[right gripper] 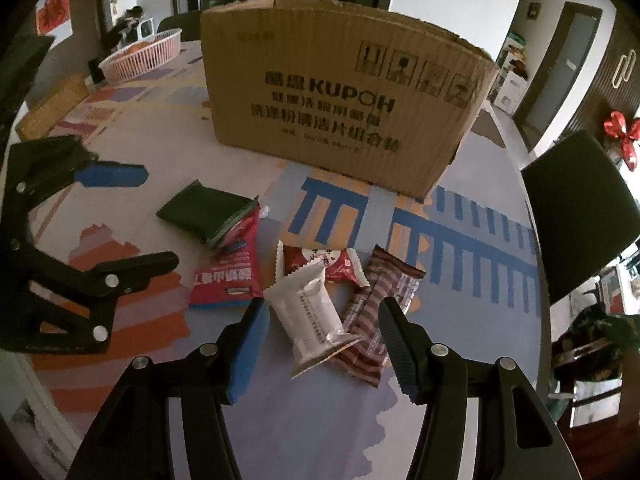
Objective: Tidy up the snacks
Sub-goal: 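Move both tools back toward the remaining snacks on the table, then grasp the black bar with the left tool while the right tool grasps the white packet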
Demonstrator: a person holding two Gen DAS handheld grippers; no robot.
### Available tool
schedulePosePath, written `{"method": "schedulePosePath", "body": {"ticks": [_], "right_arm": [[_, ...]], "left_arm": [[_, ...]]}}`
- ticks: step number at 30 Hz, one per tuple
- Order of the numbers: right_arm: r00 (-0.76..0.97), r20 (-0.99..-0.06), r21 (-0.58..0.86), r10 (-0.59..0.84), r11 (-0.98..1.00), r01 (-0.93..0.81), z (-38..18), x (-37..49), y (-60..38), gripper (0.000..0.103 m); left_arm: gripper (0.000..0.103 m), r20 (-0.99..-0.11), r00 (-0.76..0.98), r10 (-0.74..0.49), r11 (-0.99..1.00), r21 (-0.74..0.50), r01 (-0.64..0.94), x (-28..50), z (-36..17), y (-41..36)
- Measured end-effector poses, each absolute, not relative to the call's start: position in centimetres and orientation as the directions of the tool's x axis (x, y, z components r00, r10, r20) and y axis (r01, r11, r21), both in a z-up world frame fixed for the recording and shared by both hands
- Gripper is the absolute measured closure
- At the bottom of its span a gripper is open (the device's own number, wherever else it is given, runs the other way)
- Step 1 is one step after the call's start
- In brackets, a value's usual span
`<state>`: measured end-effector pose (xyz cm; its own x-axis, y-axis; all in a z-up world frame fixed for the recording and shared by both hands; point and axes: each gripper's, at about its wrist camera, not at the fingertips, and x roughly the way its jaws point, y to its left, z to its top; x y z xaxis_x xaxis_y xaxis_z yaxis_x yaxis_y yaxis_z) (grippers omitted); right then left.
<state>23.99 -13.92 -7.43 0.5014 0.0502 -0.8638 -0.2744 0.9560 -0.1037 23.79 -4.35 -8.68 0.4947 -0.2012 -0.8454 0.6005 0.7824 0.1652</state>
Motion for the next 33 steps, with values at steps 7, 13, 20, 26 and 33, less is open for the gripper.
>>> {"method": "schedulePosePath", "body": {"ticks": [7, 13, 20, 26, 33], "right_arm": [[0.464, -0.886, -0.116, 0.025, 0.954, -0.275, -8.7, 24.8, -13.9, 0.045], [0.429, -0.902, -0.069, 0.053, 0.962, -0.264, -9.4, 25.7, -14.1, 0.045], [0.414, -0.907, -0.029, 0.076, 0.970, -0.242, -9.7, 26.6, -14.3, 0.046], [0.389, -0.917, -0.005, 0.084, 0.975, -0.222, -10.3, 27.1, -14.5, 0.062], [0.399, -0.911, 0.030, 0.109, 0.979, -0.201, -10.1, 26.9, -15.1, 0.066]], "left_arm": [[0.033, -0.874, 0.430, -0.227, 0.727, 0.142, 0.672, 26.1, -9.9, -5.0], [0.033, -0.894, 0.362, -0.264, 0.702, 0.080, 0.708, 28.8, -10.3, -5.6], [0.032, -0.902, 0.325, -0.283, 0.716, 0.027, 0.698, 30.4, -10.1, -5.4], [0.040, -0.910, 0.286, -0.301, 0.769, -0.054, 0.637, 31.0, -10.3, -4.2], [0.061, -0.904, 0.272, -0.330, 0.788, -0.105, 0.607, 30.2, -10.0, -3.6]]}}
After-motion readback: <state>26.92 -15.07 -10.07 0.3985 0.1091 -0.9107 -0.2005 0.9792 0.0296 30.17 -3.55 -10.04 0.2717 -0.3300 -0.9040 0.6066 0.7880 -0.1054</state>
